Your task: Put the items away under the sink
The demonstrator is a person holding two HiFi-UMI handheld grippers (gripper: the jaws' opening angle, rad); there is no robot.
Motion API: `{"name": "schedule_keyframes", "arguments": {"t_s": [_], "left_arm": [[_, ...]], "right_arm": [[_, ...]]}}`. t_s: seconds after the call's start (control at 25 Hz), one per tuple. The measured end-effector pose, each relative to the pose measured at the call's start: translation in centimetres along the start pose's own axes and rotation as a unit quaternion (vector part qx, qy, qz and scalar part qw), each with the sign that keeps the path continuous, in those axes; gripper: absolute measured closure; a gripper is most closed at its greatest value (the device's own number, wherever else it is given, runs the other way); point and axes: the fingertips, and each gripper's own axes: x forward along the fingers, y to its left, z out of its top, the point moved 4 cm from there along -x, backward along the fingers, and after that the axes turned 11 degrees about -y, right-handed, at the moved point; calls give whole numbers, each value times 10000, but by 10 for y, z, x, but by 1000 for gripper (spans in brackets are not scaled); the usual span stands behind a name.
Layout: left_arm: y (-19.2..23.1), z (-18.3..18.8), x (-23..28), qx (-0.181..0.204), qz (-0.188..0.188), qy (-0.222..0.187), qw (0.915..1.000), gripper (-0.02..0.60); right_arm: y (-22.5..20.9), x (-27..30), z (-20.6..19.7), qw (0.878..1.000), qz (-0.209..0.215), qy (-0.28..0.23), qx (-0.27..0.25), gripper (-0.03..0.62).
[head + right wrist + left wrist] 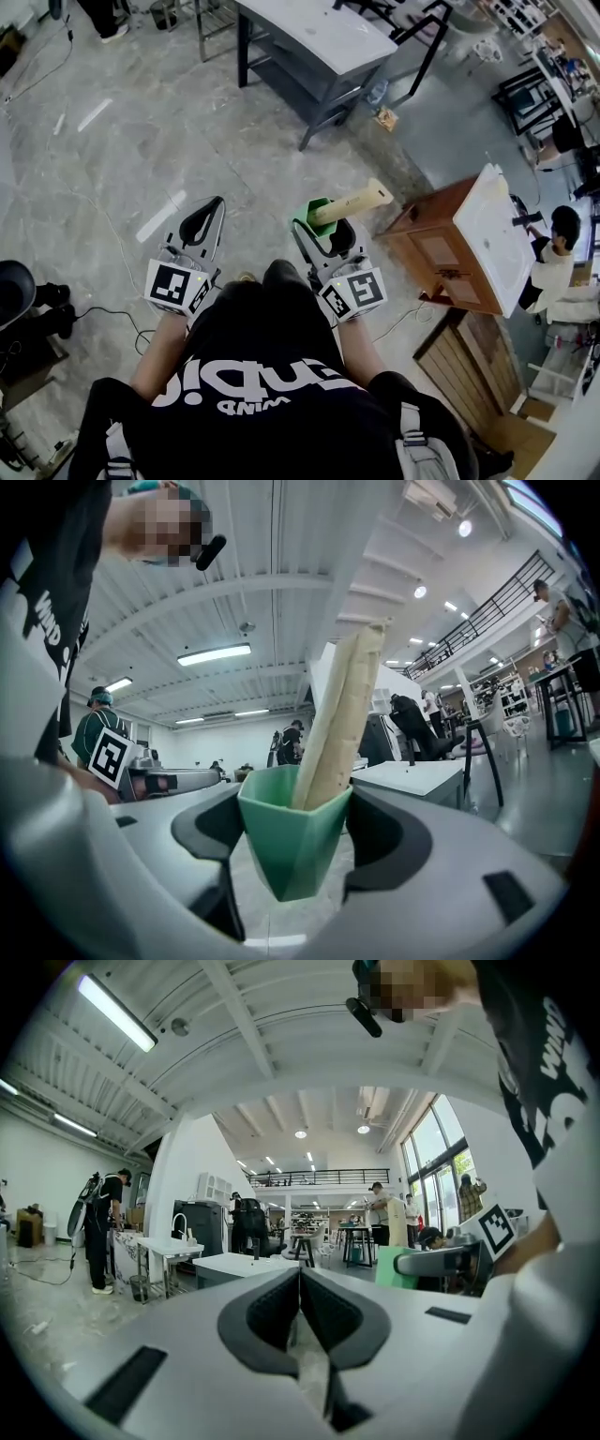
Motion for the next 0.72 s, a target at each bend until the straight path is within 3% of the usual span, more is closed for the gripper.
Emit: {"name": "schedule_keyframes", "arguments": {"t_s": [0.72], "left_arm": [[89, -27, 85, -102, -27, 46, 9999, 561]], "right_arm": [[-58, 105, -24, 9996, -201, 180, -35, 263]]}}
